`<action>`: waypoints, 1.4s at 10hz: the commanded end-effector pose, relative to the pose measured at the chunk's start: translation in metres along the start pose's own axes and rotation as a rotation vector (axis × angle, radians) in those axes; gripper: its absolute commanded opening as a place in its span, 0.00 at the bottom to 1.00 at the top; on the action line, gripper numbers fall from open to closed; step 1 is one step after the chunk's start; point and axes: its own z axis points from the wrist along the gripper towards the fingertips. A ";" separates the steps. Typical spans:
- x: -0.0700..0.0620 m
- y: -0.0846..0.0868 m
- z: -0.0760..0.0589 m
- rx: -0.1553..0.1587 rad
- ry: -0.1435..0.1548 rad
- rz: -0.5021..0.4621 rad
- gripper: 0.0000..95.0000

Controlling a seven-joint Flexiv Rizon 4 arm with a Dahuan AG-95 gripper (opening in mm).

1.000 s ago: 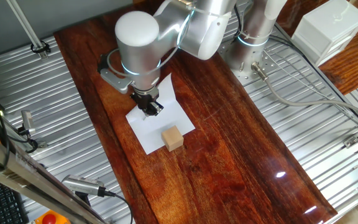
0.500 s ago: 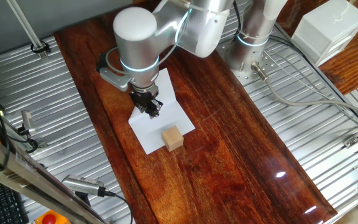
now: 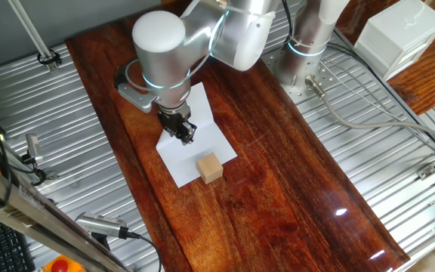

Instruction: Unfold a piece of paper

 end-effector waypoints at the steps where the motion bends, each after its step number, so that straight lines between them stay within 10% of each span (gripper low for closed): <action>1: 0.001 0.000 -0.001 0.001 -0.005 0.018 0.40; 6: 0.001 0.000 -0.001 -0.018 -0.013 0.053 0.40; 7: 0.001 0.000 -0.001 -0.019 -0.014 0.054 0.20; 8: 0.001 0.000 -0.001 -0.019 -0.014 0.054 0.20; 14: 0.029 -0.033 0.006 -0.007 -0.007 -0.038 0.20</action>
